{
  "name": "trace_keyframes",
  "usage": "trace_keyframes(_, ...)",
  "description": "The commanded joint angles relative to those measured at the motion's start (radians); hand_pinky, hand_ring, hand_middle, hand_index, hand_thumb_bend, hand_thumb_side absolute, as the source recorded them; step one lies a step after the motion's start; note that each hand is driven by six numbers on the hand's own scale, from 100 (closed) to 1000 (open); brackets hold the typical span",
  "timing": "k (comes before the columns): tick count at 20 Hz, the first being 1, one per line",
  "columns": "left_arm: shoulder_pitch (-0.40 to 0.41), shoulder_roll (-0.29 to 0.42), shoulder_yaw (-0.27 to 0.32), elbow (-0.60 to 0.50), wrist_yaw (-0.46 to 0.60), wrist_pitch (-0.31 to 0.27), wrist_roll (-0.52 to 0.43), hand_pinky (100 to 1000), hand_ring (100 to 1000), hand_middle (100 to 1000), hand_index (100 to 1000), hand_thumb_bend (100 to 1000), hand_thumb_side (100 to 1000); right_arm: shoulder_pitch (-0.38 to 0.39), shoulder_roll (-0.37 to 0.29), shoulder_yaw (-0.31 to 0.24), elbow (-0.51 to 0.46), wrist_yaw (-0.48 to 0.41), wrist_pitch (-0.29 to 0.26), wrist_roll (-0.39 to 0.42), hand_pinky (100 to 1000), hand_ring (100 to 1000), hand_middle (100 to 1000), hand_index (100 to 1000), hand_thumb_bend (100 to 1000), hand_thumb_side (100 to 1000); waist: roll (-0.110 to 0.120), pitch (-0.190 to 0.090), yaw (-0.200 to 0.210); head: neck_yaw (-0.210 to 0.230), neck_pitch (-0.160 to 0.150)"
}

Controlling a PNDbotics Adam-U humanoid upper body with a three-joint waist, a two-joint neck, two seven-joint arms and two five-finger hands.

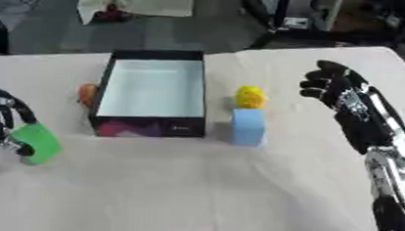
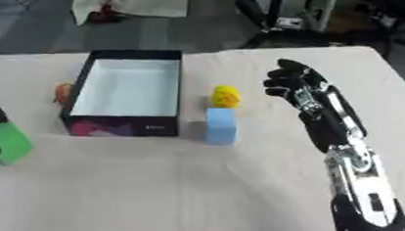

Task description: Pick up objects on the table and place them in the box.

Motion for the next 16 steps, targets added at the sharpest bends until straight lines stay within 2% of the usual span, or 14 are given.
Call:
trace_keyframes(1, -0.002, 0.021, 0.024, 0.03, -0.056, 0.005, -0.002, 790, 772, 842, 900, 583, 489, -0.013, -0.014, -0.007, -0.008, 0.006, 0.0, 0.0, 773, 755, 708, 847, 100, 570, 0.011, -0.022, 0.0, -0.003, -0.002)
trace_keyframes(12, 0.0, -0.008, 0.09, 0.051, -0.192, 0.008, -0.002, 795, 781, 859, 907, 592, 517, -0.012, -0.011, -0.009, -0.006, 0.008, 0.001, -0.001, 773, 755, 709, 848, 100, 572, 0.01, -0.022, 0.004, -0.008, -0.002)
trace_keyframes(15, 0.006, -0.019, 0.092, 0.057, -0.19, 0.007, -0.002, 764, 741, 815, 873, 477, 447, -0.012, -0.01, -0.01, -0.006, 0.008, 0.001, -0.002, 773, 755, 709, 847, 100, 573, 0.009, -0.021, 0.003, -0.011, -0.002)
trace_keyframes(16, 0.008, -0.022, 0.093, 0.057, -0.189, 0.009, -0.002, 739, 707, 783, 844, 382, 382, -0.012, -0.01, -0.01, -0.006, 0.008, 0.001, -0.002, 773, 755, 709, 847, 100, 574, 0.009, -0.021, 0.002, -0.012, -0.002)
